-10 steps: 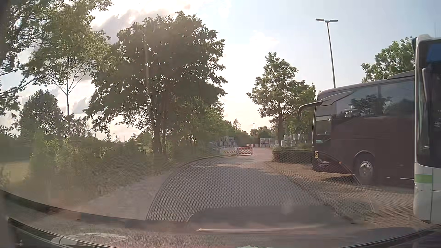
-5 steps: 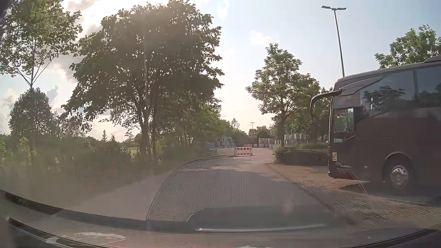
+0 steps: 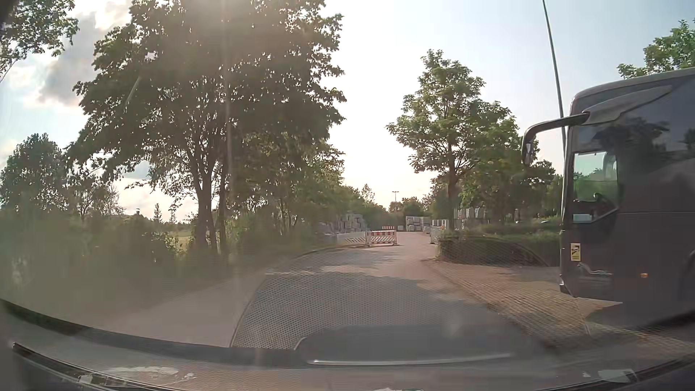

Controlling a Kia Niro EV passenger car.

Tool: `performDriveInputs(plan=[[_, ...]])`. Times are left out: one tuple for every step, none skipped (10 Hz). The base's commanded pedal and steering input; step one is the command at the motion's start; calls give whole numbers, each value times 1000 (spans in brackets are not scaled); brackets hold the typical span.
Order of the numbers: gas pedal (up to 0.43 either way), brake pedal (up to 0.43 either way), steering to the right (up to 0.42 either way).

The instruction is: Follow the waypoints while adhering to traffic rules and regulations

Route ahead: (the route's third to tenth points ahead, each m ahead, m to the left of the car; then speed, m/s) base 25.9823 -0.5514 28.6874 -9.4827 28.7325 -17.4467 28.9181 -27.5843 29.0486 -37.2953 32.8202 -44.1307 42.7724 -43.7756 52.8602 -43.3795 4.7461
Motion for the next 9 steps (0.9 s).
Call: performDriveInputs(plan=[[20, 12, 11], [20, 12, 11], [8, 12, 11], [0, 12, 11], [0, 12, 11], [0, 12, 11], [0, 12, 11], [0, 12, 11], [0, 12, 10]])
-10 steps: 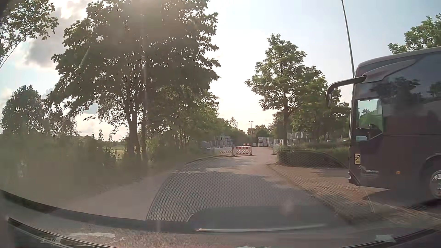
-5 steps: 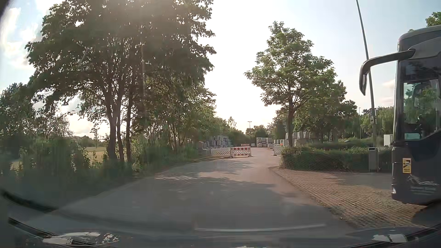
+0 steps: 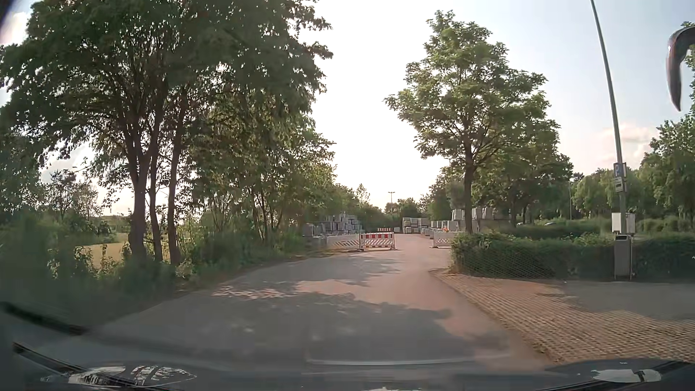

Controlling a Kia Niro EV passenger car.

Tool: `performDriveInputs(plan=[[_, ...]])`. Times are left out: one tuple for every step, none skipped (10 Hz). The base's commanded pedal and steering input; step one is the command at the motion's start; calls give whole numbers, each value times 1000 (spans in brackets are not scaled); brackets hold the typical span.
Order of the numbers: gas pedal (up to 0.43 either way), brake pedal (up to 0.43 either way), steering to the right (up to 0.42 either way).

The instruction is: Follow the waypoints while adhering to traffic rules and regulations

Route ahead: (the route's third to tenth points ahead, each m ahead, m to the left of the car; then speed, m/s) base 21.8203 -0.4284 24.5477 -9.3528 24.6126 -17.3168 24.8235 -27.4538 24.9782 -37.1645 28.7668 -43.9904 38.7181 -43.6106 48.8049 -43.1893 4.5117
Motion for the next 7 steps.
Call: performDriveInputs(plan=[[0, 12, 9], [0, 12, 9], [0, 12, 8], [0, 12, 8], [0, 12, 7], [0, 12, 6], [0, 12, 5]])
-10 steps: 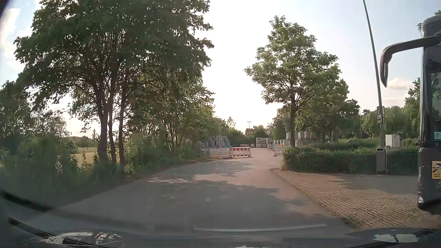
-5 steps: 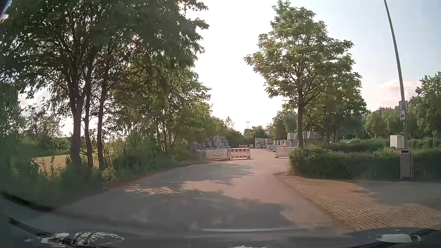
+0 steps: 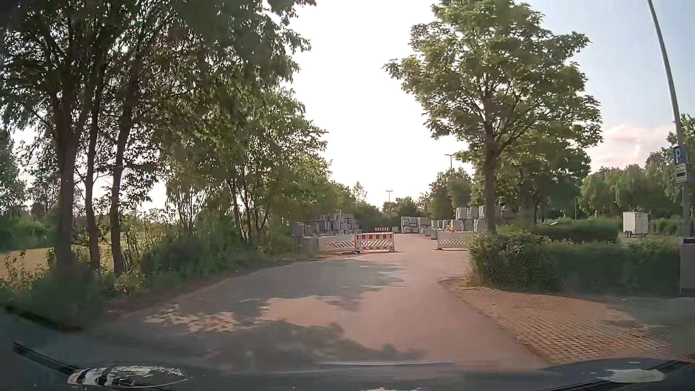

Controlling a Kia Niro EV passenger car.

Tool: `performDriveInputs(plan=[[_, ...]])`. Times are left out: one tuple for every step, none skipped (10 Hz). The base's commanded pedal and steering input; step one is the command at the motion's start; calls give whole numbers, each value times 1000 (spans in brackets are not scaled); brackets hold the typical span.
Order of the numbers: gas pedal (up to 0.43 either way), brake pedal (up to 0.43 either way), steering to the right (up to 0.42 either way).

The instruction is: Follow the waypoints while adhering to traffic rules and regulations

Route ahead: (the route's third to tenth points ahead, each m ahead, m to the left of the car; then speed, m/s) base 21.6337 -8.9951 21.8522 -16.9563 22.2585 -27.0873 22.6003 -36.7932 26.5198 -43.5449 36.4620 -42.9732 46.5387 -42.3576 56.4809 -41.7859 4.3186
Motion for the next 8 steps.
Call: performDriveInputs(plan=[[0, 12, 4], [0, 12, 5], [0, 12, 4], [0, 12, 5], [0, 12, 4], [0, 12, 4], [0, 12, 4], [0, 12, 4]])
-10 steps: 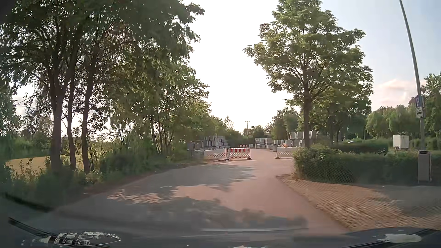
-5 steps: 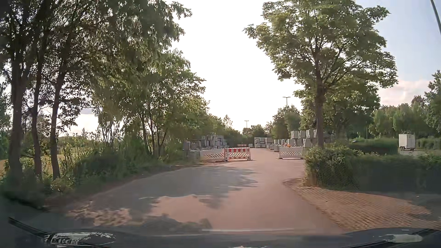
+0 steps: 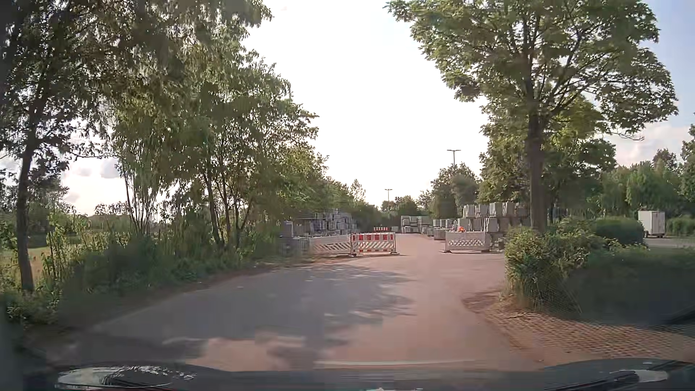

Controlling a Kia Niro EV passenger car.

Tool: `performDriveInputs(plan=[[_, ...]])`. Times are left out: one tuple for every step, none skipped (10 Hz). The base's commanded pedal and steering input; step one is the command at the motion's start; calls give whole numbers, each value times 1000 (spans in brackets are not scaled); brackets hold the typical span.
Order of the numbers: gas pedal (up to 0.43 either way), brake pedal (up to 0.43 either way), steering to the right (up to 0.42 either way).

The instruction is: Follow the waypoints while adhering to traffic rules and regulations

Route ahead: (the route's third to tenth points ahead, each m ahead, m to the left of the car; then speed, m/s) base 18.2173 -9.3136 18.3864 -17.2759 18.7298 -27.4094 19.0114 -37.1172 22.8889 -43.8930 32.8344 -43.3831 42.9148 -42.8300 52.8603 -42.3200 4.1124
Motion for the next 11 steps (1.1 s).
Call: performDriveInputs(plan=[[0, 12, 4], [0, 12, 4], [0, 12, 4], [0, 12, 4], [0, 12, 5], [0, 12, 6], [0, 12, 6], [0, 12, 6], [0, 12, 14], [0, 12, 32], [0, 12, 49]])
